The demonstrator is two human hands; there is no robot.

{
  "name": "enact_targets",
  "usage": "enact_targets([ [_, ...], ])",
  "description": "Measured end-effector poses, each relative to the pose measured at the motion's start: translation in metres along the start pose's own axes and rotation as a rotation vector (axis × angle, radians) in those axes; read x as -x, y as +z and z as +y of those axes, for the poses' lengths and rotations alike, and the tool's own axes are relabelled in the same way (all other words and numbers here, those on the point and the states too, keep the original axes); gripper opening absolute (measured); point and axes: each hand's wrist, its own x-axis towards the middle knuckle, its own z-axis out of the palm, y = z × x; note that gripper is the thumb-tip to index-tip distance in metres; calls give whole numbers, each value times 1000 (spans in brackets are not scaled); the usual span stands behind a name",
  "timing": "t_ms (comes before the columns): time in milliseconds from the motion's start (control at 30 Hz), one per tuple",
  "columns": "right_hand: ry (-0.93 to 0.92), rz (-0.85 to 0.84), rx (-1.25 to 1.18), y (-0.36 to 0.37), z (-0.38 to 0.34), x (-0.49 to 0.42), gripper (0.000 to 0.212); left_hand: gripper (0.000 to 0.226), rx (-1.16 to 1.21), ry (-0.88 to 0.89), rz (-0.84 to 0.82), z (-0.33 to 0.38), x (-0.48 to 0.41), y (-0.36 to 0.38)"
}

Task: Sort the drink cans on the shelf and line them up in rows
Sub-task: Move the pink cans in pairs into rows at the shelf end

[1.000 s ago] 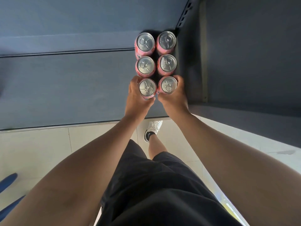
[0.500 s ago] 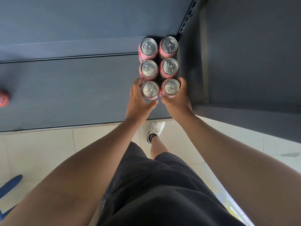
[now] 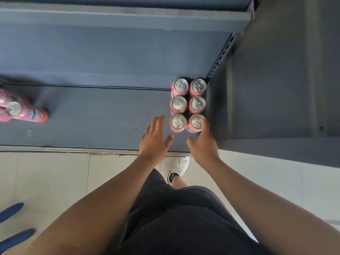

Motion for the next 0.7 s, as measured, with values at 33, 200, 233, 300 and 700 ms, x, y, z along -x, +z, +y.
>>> enact_targets([
  [33, -36, -6, 49, -1, -2, 3, 73, 60, -66, -6, 15, 1, 5, -4],
  [200, -208, -44, 322, -3, -21, 13, 62, 52, -319, -51, 99, -3, 32, -24],
  [233, -248, -49, 380, -2, -28, 16, 61, 51, -348, -66, 113, -5, 37, -28],
  [300, -323, -50, 489, 1, -41, 20, 58, 51, -395, -98, 129, -9, 46, -37],
  [700, -572, -84, 732, 59, -115, 74, 53, 57, -494, -276, 138, -72, 115, -86],
])
